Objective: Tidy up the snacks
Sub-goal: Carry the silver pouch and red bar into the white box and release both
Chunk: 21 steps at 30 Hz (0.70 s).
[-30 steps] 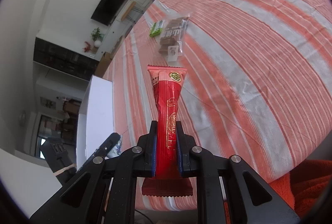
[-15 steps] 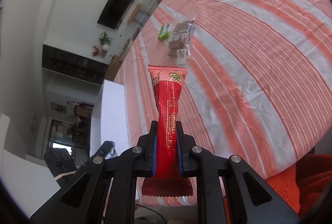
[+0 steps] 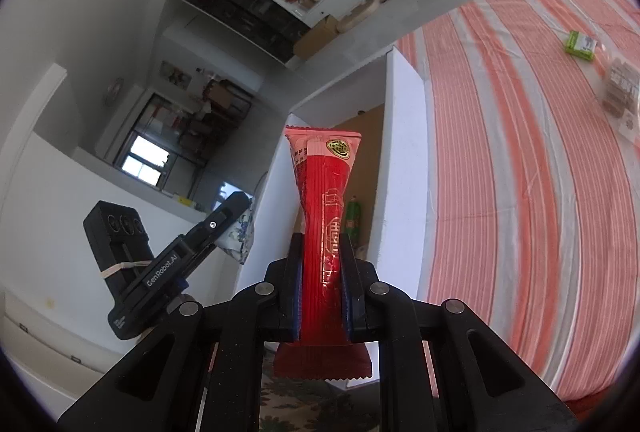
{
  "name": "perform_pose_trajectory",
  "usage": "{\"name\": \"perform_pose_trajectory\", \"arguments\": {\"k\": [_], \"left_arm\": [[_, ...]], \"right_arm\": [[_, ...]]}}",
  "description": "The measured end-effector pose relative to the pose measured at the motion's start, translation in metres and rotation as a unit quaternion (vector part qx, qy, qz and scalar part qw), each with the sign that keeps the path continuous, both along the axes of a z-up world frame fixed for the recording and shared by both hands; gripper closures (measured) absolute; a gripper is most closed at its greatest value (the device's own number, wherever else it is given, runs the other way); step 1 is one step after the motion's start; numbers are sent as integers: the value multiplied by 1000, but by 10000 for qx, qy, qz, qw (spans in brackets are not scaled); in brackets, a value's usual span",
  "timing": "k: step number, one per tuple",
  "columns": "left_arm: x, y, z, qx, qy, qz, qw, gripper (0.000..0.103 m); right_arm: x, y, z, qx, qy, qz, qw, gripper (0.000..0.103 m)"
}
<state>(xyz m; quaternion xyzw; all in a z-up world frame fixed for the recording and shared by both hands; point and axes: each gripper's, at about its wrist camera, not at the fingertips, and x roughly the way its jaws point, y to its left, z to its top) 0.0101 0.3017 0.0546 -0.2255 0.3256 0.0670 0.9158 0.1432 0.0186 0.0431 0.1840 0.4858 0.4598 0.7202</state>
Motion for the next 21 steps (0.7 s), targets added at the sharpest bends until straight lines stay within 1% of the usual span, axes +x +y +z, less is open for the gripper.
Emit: {"name": "perform_pose_trajectory", "arguments": {"k": [1,2,3,4,5,6,7,9,11,13,15,16,17,19,21], "left_arm": [[-2,10,-6,122,108,147,9998,81],[-4,18,-13,321,243,333,9986,81],[-4,24,-22,477,371,497,9969,67],[-6,29,-31,539,473,643,9954,53],[-10,35,-39,511,516,817,9940,23],[-16,39,-45,418,463,988,9932,11],[-22,41,-49,331,398,1086,9927,10],[-26,38,-59,244,414,995,9939,9],[-25,31,-64,220,422,946,9944,9],[-18,16,-65,122,390,801,9960,9],[-9,-6,-62,31,331,508,9982,9],[-4,-20,-59,30,286,335,9990,9],[2,-37,-54,55,233,130,9996,9],[12,-74,-46,131,136,-329,9993,8],[21,-116,-41,198,86,-831,9963,4]], "right_arm": [[-2,19,2,-89,-143,99,9998,87],[-2,36,3,-173,-294,157,9993,84],[-3,49,1,-249,-414,184,9987,81],[-2,60,-3,-350,-504,203,9979,66],[-1,67,-8,-452,-548,169,9973,36],[1,68,-12,-509,-590,69,9969,30],[0,63,-17,-567,-676,-42,9961,30],[-2,50,-30,-848,-934,-186,9918,30],[1,26,-52,-1378,-1210,-500,9818,31],[7,-9,-77,-1844,-1283,-905,9702,31],[17,-52,-104,-2332,-1267,-1403,9539,31],[21,-74,-117,-2553,-1261,-1669,9440,31],[26,-98,-126,-2784,-1242,-2000,9312,31],[34,-141,-141,-3116,-1172,-2580,9070,31],[36,-180,-154,-3285,-1030,-3050,8879,31]]}}
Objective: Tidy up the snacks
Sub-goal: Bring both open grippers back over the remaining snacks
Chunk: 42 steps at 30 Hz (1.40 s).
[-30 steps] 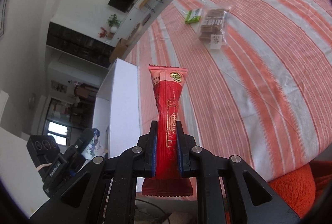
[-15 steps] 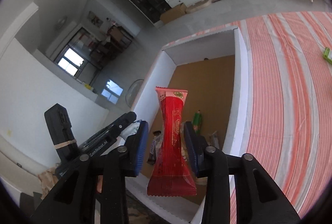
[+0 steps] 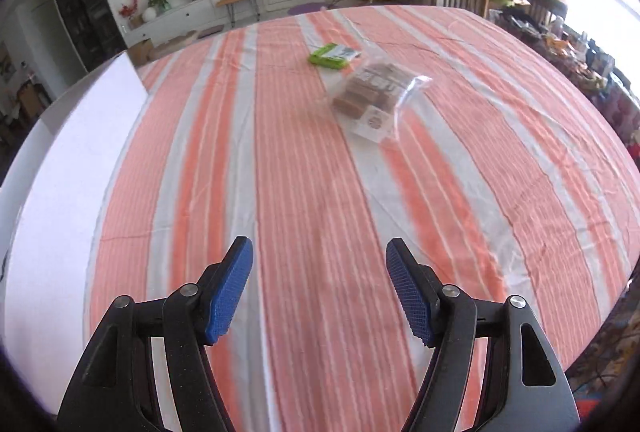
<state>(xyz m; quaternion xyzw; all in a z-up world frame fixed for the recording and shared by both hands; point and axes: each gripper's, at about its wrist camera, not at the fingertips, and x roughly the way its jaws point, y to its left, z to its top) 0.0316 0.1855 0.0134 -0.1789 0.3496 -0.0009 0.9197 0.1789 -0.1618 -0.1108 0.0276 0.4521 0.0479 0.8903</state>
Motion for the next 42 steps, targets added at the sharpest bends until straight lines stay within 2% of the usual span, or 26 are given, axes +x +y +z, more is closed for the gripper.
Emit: {"name": "perform_pose_trajectory", "arguments": {"k": [1,2,4,7,11,18,25,31,32,42], "left_arm": [[6,-21,2,15,-5,-235,9997,4],[13,-41,1,25,24,-452,9990,4],[28,-78,-6,35,181,-845,9962,4],[53,-127,-17,254,322,-1190,9920,4],[84,-162,-48,575,614,-1101,9904,4],[123,-159,-114,901,1062,-585,9885,4],[132,-151,-148,1239,1230,-464,9836,4],[129,-152,-153,1533,1123,-506,9805,3],[129,-153,-153,1553,1144,-527,9798,1],[132,-154,-151,1555,1159,-552,9795,0]], "right_arm": [[-1,-17,-5,56,20,-251,9997,31],[-2,-34,-7,364,124,-594,9975,29],[0,-51,-3,900,37,-834,9924,29],[-6,-56,3,961,-155,-1050,9897,30],[-4,-53,3,904,-176,-1162,9889,30],[-6,-53,3,707,-336,-1361,9876,29],[-4,-50,0,559,-251,-1345,9890,29],[-2,-46,-4,452,-134,-1336,9899,29],[-1,-46,-5,442,-110,-1331,9901,29],[-1,-47,-9,462,16,-1357,9897,29]]}}
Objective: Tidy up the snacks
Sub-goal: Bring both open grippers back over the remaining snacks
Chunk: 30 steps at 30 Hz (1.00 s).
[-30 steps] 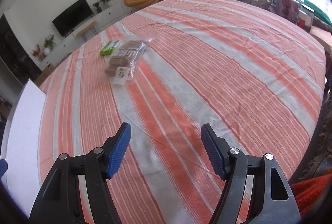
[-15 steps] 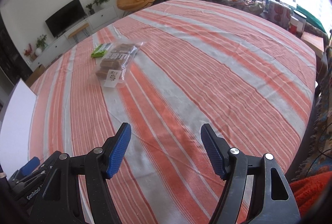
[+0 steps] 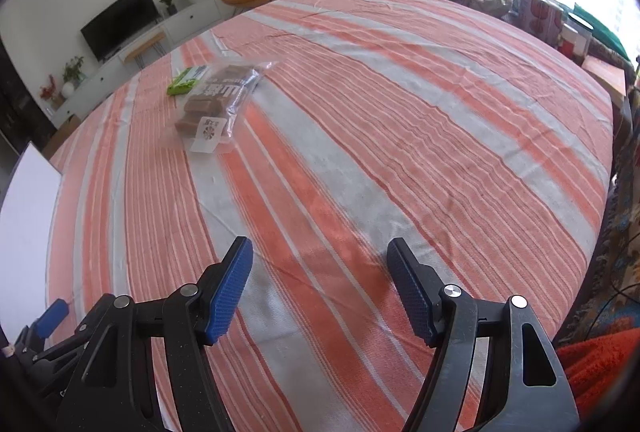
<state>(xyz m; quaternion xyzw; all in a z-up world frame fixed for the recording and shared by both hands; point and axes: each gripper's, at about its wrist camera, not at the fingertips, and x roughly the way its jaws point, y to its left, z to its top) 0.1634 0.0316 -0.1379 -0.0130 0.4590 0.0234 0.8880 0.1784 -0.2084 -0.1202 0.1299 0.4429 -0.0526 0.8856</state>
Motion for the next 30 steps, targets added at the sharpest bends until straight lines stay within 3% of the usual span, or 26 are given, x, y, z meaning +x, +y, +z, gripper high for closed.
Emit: {"name": "perform_pose_trajectory", "arguments": {"k": [30], "left_arm": [[0,0,0,-2,-1,2,10000,0]], "right_arm": [[-3,1,1,11,17,43,10000,27]]}}
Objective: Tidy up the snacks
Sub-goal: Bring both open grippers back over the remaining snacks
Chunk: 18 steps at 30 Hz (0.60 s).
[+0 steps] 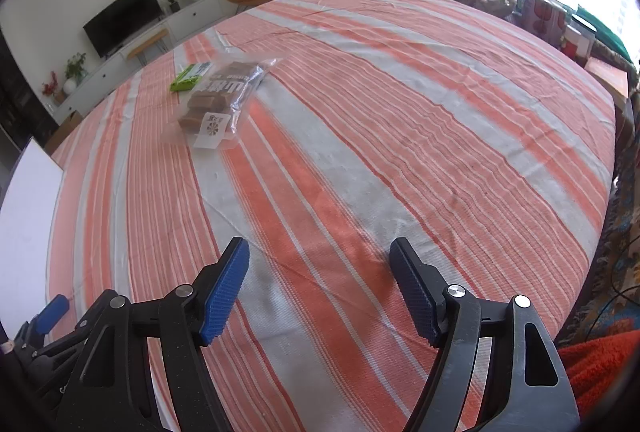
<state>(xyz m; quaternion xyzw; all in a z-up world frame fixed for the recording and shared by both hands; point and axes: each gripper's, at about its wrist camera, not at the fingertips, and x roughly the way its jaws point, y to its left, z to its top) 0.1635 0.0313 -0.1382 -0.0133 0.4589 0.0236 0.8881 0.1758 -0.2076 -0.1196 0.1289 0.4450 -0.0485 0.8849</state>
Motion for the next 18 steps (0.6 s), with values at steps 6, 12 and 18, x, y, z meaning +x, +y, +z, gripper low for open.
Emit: {"name": "perform_pose_trajectory", "arguments": {"k": [6,12,18], "left_arm": [[0,0,0,1,0,0,10000,0],[0,0,0,0,0,1,10000,0],[1,0,0,15,5,-32,10000,0]], "right_arm": [[0,1,0,-7,3,12,10000,26],[0,1,0,-8,4,13,10000,26],[0,1,0,8,0,13,10000,26]]}}
